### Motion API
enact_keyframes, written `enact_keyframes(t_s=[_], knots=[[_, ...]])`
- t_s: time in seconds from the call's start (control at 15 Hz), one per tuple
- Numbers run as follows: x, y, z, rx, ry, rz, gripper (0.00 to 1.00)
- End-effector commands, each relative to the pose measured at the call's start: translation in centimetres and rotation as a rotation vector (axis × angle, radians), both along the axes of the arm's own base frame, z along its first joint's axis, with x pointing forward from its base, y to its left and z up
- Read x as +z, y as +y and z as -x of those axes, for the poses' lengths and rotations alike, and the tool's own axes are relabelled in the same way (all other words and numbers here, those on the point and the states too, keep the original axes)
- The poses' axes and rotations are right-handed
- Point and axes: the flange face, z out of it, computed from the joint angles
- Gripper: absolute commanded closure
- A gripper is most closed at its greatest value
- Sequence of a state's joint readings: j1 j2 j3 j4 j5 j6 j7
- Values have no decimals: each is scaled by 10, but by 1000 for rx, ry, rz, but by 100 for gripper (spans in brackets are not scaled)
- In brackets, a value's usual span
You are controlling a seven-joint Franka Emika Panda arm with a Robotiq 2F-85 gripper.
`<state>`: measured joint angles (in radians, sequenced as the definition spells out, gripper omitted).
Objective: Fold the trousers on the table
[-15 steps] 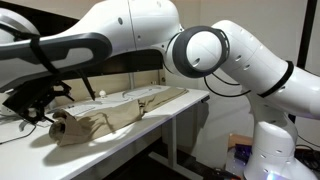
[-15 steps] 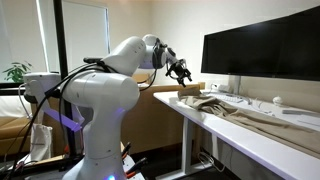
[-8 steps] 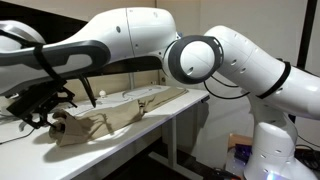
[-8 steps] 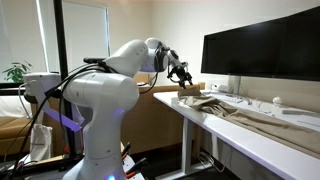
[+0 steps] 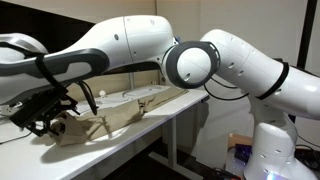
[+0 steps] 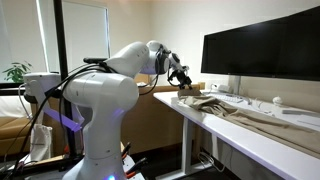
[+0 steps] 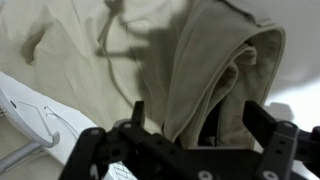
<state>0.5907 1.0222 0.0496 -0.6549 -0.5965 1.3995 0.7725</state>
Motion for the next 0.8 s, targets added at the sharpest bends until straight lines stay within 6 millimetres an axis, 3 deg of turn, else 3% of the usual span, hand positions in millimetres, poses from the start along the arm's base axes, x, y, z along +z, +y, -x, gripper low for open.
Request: enact_keyframes(t_s=[0.0, 0.27, 0.33, 0.73], knots=[[4, -11, -3, -54, 6, -14, 0], [1, -21, -8, -69, 15, -12, 0], [0, -22, -9, -70, 16, -15, 21], [-10, -23, -10, -71, 33, -30, 61]])
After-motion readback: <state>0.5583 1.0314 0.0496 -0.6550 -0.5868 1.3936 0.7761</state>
